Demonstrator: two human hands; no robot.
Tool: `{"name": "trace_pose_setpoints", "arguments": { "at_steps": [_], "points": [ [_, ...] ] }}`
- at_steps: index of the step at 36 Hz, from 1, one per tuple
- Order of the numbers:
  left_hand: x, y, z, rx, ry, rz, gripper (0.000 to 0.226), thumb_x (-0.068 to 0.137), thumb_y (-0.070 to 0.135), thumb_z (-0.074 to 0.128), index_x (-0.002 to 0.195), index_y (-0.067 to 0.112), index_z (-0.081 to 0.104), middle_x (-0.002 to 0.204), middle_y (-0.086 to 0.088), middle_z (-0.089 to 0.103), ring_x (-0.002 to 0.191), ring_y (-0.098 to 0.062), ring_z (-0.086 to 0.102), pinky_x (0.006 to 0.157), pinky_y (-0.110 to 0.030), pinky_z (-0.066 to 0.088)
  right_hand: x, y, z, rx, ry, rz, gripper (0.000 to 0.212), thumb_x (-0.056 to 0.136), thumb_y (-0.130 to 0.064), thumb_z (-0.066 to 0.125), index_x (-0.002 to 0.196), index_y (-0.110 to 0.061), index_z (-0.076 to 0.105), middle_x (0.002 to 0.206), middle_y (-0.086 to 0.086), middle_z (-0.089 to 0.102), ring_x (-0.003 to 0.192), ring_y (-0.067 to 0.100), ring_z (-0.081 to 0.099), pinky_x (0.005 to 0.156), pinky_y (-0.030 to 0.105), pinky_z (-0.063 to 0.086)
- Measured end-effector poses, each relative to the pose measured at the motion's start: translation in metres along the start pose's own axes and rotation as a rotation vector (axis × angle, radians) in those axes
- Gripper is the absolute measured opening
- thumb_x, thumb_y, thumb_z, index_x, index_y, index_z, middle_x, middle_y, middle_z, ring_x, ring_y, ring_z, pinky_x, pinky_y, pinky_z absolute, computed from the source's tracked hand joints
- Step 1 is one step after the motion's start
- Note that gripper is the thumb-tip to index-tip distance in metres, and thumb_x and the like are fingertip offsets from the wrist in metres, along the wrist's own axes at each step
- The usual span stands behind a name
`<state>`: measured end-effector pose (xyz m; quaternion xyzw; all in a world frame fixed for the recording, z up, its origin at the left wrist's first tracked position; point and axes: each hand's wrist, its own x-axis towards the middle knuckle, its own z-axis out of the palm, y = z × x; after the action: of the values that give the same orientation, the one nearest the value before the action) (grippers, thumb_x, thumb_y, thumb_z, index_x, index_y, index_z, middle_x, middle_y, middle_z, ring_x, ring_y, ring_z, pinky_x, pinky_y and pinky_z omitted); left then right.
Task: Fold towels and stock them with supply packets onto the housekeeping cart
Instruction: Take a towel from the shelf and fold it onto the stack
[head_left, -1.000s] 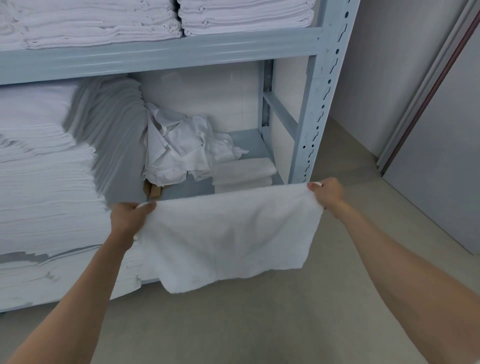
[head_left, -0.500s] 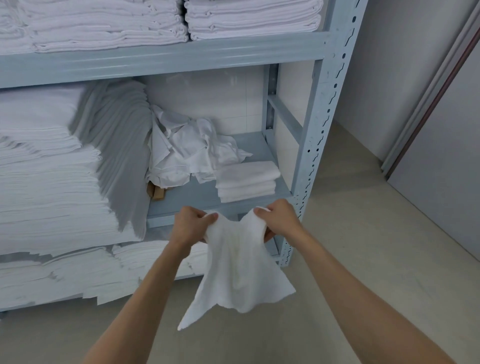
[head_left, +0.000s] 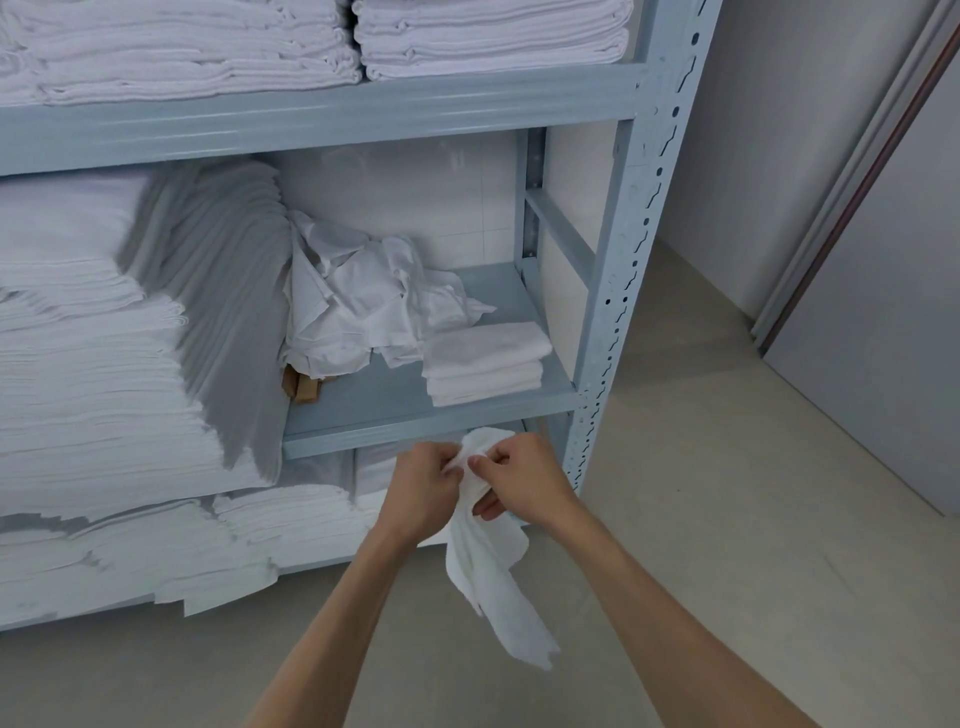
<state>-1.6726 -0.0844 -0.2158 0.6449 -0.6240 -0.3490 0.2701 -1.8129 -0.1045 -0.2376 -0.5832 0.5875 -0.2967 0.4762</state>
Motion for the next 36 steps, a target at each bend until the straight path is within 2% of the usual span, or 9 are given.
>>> {"name": "trace_pose_setpoints", "arguments": {
  "at_steps": [5, 10, 16, 19, 22, 26, 29, 31, 36],
  "points": [
    [-0.001, 0.005, 0.003, 0.045, -0.073, 0.047, 0.024, 0.083, -0.002, 0.043, 0.088, -0.006, 0.066, 0.074, -0.024, 0.062, 0.062, -0.018, 0.045, 0.059, -0.03, 0.034, -0.001, -0.003, -0.003, 0.033, -0.042, 0.06, 0.036, 0.1, -0.017, 0.048, 0.067, -0.009, 0.06, 0.057, 0.014, 0.07, 0.058, 0.03, 0.073, 0.06, 0.037, 0.062],
    [0.0, 0.005, 0.008, 0.065, -0.105, 0.038, 0.035, 0.09, 0.021, 0.055, 0.057, 0.01, 0.055, 0.041, 0.009, 0.037, 0.046, -0.009, 0.032, 0.047, -0.017, 0.025, -0.005, -0.008, -0.008, 0.067, -0.122, 0.143, 0.048, 0.102, -0.04, 0.041, 0.09, -0.002, 0.068, 0.068, 0.02, 0.072, 0.062, 0.034, 0.073, 0.072, 0.041, 0.062],
    [0.005, 0.001, 0.014, 0.183, -0.189, 0.051, 0.019, 0.084, 0.018, 0.065, 0.064, 0.018, 0.065, 0.064, -0.003, 0.067, 0.056, -0.014, 0.053, 0.057, -0.024, 0.041, -0.01, -0.007, -0.011, 0.074, -0.188, 0.192, 0.076, 0.093, -0.072, 0.033, 0.085, -0.006, 0.069, 0.086, 0.022, 0.074, 0.069, 0.036, 0.074, 0.073, 0.044, 0.062],
    [0.008, -0.001, 0.014, 0.246, -0.182, 0.066, 0.028, 0.086, 0.011, 0.062, 0.063, 0.026, 0.064, 0.065, 0.0, 0.071, 0.061, -0.014, 0.062, 0.06, -0.026, 0.048, -0.011, -0.004, -0.012, 0.073, -0.199, 0.168, 0.082, 0.093, -0.072, 0.036, 0.087, 0.001, 0.072, 0.078, 0.019, 0.075, 0.069, 0.034, 0.074, 0.068, 0.042, 0.063],
    [0.01, -0.003, 0.014, 0.226, -0.1, 0.062, 0.034, 0.085, 0.015, 0.067, 0.054, 0.026, 0.065, 0.046, 0.009, 0.057, 0.047, -0.007, 0.048, 0.048, -0.013, 0.033, -0.008, 0.0, -0.016, 0.082, -0.202, 0.135, 0.078, 0.096, -0.065, 0.04, 0.082, 0.003, 0.074, 0.072, 0.016, 0.074, 0.065, 0.031, 0.073, 0.061, 0.035, 0.061],
    [0.008, -0.002, 0.014, 0.172, 0.022, 0.018, 0.023, 0.074, 0.003, 0.066, 0.085, 0.016, 0.082, 0.076, 0.002, 0.075, 0.068, -0.012, 0.065, 0.054, -0.011, 0.043, 0.001, 0.021, -0.03, -0.025, 0.072, 0.082, 0.048, 0.098, -0.034, 0.051, 0.069, -0.001, 0.068, 0.061, 0.01, 0.071, 0.058, 0.028, 0.07, 0.065, 0.042, 0.062],
    [0.008, -0.003, 0.013, 0.149, 0.06, 0.021, 0.029, 0.073, 0.001, 0.065, 0.092, 0.016, 0.081, 0.086, 0.004, 0.077, 0.074, -0.007, 0.065, 0.055, -0.002, 0.038, 0.013, 0.051, -0.046, -0.394, 0.198, 0.165, 0.018, 0.093, -0.025, 0.055, 0.095, -0.012, 0.066, 0.099, 0.008, 0.069, 0.093, 0.025, 0.064, 0.087, 0.04, 0.054],
    [0.008, -0.002, 0.011, 0.141, 0.067, 0.032, 0.029, 0.073, 0.001, 0.065, 0.09, 0.017, 0.082, 0.084, 0.006, 0.076, 0.073, -0.006, 0.065, 0.056, -0.003, 0.04, 0.019, 0.069, -0.052, -0.546, 0.086, 0.301, 0.041, 0.092, -0.029, 0.059, 0.129, -0.012, 0.055, 0.131, 0.012, 0.053, 0.123, 0.03, 0.049, 0.098, 0.037, 0.046],
    [0.006, -0.001, 0.005, 0.131, 0.085, 0.05, 0.03, 0.071, 0.0, 0.065, 0.087, 0.019, 0.082, 0.081, 0.01, 0.075, 0.072, 0.004, 0.062, 0.057, -0.003, 0.042, 0.025, 0.094, -0.054, -0.583, -0.037, 0.464, 0.05, 0.09, -0.037, 0.063, 0.127, -0.006, 0.052, 0.125, 0.014, 0.058, 0.108, 0.032, 0.06, 0.083, 0.036, 0.053]
  ]
}}
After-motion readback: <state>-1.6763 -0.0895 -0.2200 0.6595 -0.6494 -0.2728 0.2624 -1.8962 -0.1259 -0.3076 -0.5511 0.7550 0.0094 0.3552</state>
